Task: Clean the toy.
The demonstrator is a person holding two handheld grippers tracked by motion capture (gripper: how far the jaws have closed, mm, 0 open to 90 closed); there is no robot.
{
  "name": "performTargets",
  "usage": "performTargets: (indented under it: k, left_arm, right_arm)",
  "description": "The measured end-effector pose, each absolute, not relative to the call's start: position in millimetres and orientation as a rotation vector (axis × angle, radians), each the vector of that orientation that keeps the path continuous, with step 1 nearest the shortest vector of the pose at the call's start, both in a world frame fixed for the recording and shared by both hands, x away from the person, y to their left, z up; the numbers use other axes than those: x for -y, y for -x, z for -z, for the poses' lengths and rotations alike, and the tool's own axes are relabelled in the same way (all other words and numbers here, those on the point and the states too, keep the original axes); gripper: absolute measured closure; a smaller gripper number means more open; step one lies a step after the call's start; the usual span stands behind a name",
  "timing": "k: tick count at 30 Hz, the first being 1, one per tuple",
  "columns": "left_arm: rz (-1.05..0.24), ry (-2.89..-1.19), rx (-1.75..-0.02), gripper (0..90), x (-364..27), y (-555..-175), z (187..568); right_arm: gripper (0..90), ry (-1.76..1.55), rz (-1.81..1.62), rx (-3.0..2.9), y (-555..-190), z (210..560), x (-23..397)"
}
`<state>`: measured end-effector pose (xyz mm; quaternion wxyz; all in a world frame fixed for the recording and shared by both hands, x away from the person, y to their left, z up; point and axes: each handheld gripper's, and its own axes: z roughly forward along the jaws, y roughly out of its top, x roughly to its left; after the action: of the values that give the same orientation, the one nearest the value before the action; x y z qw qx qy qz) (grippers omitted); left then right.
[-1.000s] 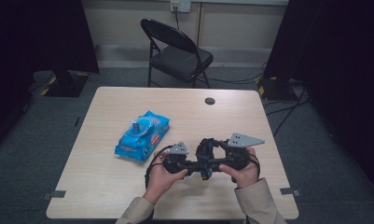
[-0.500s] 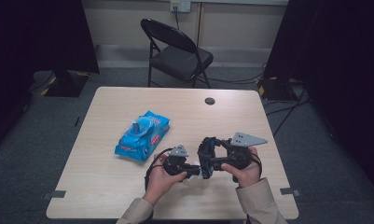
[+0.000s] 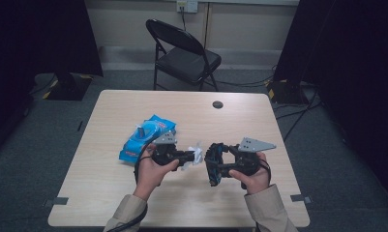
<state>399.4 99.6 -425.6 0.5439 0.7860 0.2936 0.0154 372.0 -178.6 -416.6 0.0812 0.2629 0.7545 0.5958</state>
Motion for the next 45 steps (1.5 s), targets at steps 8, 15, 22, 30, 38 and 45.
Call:
performTargets:
  k: [8,15,22,30,38,45]
  left_arm:
    - [-0.052,-1.838,-0.674,82.5,-97.5,-405.3,408.3]
    - [-0.039,-1.849,-0.654,82.5,-86.9,-405.7,408.6]
    - [-0.03,-1.86,-0.64,82.6,-77.0,-404.2,411.4]
    - [-0.01,-1.872,-0.644,82.6,-75.0,-402.3,418.6]
    - [0.012,-1.903,-0.64,82.5,-68.7,-396.3,433.5]
    - [0.033,-1.94,-0.638,82.4,-60.7,-390.5,451.1]
  right_arm:
    - [25.6,-0.774,-1.77,-2.281,-371.1,419.6,173.6]
    - [25.6,-0.75,-1.775,-2.296,-370.0,419.5,169.1]
    - [25.6,-0.74,-1.767,-2.309,-369.3,420.5,166.6]
    - [25.6,-0.742,-1.771,-2.303,-369.2,419.2,167.7]
    - [25.6,-0.74,-1.793,-2.286,-368.6,416.3,168.4]
    - [25.6,-0.742,-1.81,-2.276,-368.7,414.4,169.6]
